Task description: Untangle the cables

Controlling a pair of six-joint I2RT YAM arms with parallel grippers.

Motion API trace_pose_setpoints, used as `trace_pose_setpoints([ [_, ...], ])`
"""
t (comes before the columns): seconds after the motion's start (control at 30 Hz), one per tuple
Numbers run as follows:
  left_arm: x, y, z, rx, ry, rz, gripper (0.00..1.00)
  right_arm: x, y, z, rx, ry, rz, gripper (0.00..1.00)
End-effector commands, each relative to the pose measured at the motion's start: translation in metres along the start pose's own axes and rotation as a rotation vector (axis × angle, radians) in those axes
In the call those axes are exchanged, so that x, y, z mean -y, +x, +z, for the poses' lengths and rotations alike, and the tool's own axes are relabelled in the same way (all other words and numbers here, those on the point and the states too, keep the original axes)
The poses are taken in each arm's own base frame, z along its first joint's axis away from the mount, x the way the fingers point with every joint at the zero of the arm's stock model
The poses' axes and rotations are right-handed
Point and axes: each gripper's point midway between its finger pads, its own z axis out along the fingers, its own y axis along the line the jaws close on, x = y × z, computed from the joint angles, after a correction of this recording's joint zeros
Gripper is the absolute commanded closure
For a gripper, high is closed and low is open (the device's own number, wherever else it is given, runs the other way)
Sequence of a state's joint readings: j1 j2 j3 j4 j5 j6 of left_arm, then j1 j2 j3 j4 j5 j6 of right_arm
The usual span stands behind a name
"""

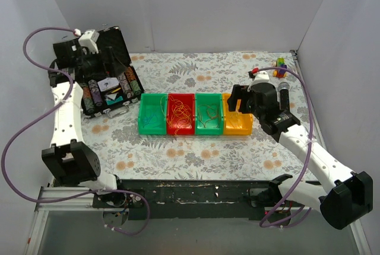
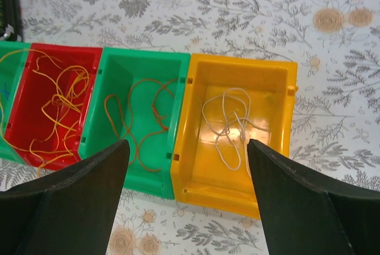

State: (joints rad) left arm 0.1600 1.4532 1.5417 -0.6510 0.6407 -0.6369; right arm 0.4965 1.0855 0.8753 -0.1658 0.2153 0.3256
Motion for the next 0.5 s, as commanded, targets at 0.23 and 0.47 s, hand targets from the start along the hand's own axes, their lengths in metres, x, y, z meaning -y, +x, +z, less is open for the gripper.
trace_pose_setpoints([
  [0.23, -0.047, 0.070, -0.027, -0.160, -0.162, -0.126, 0.02, -0.002, 0.010, -0.021, -0.081, -0.011, 0.055, 0.10],
  [0.47, -0.056, 0.092, -0.027, -0.145, -0.225, -0.137, 0.02, -0.006, 0.010, -0.017, -0.128, -0.011, 0.051, 0.09],
])
